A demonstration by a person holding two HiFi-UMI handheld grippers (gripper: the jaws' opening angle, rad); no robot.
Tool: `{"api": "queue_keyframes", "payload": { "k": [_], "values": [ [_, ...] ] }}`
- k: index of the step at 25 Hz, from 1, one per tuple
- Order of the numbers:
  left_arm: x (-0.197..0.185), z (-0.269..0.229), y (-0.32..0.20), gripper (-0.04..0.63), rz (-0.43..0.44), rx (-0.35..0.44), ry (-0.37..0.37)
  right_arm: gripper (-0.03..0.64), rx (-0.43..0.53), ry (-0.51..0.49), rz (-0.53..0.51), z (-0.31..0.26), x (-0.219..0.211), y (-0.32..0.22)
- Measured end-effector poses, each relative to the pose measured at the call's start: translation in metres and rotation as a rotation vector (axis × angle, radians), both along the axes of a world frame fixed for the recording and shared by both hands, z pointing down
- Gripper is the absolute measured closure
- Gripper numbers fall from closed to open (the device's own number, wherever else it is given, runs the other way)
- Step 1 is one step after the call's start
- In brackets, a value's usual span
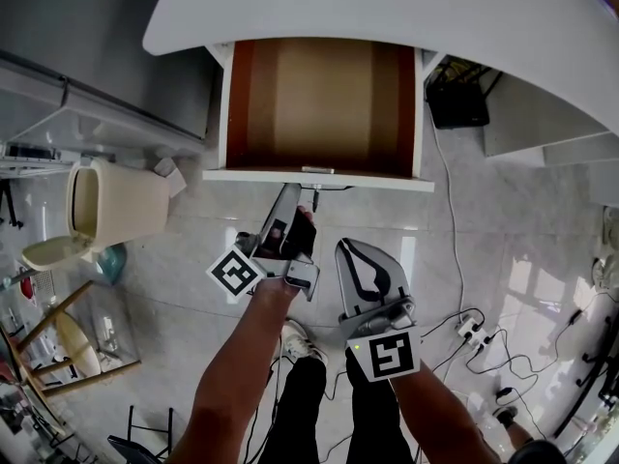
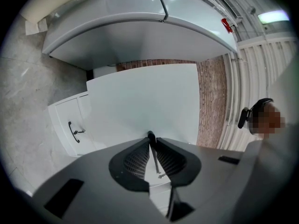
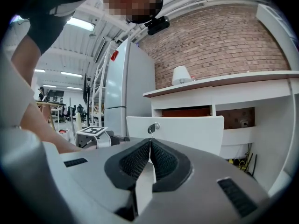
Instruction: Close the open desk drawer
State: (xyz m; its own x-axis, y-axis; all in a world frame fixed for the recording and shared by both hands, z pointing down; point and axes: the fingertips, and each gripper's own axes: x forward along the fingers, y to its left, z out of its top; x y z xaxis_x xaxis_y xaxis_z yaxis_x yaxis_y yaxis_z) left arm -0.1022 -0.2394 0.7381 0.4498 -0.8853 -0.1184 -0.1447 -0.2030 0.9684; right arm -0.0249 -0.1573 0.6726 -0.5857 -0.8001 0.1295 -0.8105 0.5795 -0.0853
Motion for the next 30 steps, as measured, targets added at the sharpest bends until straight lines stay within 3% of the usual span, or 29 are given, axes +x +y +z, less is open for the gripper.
{"api": "queue_keyframes", "payload": {
  "k": [9,17,30],
  "values": [
    [0.000,-0.015,-0.006,0.541,0.000,0.014,0.007,0.589,-0.008,-0.001,0.021,0.004,0.007,-0.003],
    [0.002,-0.027,-0.015,0.545,-0.023,-0.002,0.068,0.589,0.000,-0.007,0.034,0.001,0.014,-0.011],
    [0.000,-0.027,-0.020,0.543,-0.028,0.011,0.039,0.589,-0.010,-0.004,0.040,0.003,0.018,-0.016]
  ]
}}
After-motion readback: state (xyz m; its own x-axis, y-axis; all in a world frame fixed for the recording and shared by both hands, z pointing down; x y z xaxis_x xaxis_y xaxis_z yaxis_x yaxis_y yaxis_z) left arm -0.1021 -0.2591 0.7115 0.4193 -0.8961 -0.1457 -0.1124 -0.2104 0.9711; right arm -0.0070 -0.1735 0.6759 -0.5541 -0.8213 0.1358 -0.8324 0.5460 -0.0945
